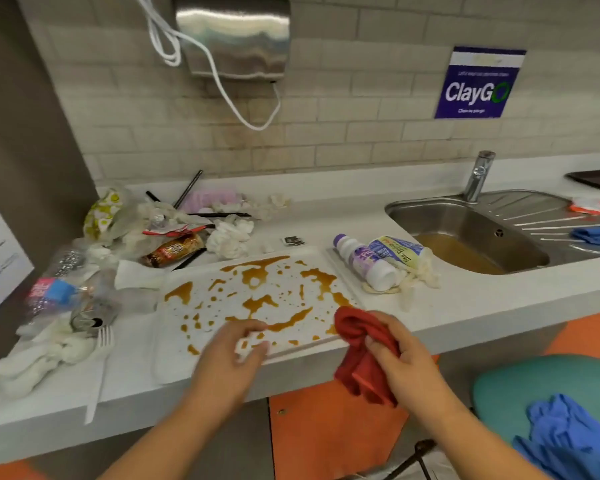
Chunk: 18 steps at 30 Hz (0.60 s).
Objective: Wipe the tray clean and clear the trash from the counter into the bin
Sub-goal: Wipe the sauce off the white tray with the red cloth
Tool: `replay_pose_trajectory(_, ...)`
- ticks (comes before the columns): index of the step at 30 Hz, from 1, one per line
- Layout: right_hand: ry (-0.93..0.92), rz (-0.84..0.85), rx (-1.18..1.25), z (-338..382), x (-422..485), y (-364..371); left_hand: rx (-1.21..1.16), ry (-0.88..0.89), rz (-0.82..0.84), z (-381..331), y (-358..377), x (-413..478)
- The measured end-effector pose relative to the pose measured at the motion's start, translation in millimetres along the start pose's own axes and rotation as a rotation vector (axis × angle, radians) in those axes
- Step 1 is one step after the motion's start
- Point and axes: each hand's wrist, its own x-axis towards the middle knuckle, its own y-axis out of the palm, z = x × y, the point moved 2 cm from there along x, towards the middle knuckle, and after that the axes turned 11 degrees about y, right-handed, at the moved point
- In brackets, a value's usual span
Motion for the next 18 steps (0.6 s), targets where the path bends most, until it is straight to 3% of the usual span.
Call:
replay_pose_trajectory(3, 0.015, -0.146, -0.071, 13.6, 16.6, -14.7, 0.269, 0.038, -0.098, 60.5, -32.6, -4.6)
replay_pose_trajectory(10, 0.075, -0.249, -0.338, 18.0, 49.7, -13.2, 0.397, -0.037, 0.043, 110.2, -51.4, 5.1)
replay_pose_trajectory(14, -0.074, -0.388, -0.724, 31.2, 81.6, -11.1, 0.379, -0.186, 0.094, 128.3, -59.2, 8.6)
replay_pose_trajectory(18, -0.121, -0.384, -1.142, 26.6, 112.4, -1.9, 0.395, -0.192, 0.094, 133.3, -57.1, 5.1)
